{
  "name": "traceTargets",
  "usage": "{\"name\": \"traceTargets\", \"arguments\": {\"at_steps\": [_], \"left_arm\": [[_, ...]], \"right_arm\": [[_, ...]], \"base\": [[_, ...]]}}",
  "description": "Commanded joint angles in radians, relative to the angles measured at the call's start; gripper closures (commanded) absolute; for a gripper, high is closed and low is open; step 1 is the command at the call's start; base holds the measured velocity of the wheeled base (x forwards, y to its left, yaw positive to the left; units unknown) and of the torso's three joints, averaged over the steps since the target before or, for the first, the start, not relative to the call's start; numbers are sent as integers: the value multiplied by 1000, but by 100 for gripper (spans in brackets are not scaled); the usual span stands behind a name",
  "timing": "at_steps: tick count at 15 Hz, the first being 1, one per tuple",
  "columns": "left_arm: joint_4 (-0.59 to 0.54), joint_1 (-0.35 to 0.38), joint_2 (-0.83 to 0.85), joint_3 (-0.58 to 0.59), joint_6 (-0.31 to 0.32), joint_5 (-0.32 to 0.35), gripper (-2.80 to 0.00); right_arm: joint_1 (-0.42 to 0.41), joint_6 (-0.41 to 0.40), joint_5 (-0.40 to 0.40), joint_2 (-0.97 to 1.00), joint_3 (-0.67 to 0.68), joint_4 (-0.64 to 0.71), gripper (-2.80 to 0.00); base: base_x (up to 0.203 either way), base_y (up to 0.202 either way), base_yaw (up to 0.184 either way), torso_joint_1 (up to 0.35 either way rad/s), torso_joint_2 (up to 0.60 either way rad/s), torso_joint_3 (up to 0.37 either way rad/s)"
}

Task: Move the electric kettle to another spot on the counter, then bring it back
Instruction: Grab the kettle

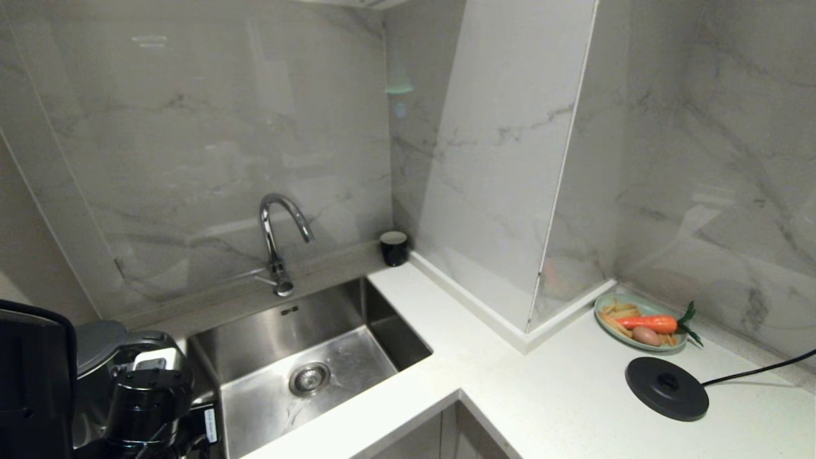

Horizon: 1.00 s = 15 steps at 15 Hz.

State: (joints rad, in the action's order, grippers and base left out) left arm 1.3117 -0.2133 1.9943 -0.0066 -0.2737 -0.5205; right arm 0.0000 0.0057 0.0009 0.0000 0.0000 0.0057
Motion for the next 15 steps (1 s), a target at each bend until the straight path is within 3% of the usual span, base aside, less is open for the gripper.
{"name": "traceTargets", "arguments": {"at_steps": [1, 3, 8, 15], "left_arm": [[8, 45, 33, -17, 5, 29, -280], [8, 69, 37, -19, 23, 73, -280], [9, 137, 75, -102, 69, 81, -280], [9, 196, 150, -220, 126, 139, -280]], "right_arm": [[0, 0, 1, 2, 0, 0, 0], [0, 0, 1, 2, 0, 0, 0], [0, 0, -1, 2, 0, 0, 0], [0, 0, 1, 2, 0, 0, 0]], "base": [[0, 0, 0, 0, 0, 0], [0, 0, 0, 0, 0, 0], [0, 0, 0, 0, 0, 0], [0, 0, 0, 0, 0, 0]]}}
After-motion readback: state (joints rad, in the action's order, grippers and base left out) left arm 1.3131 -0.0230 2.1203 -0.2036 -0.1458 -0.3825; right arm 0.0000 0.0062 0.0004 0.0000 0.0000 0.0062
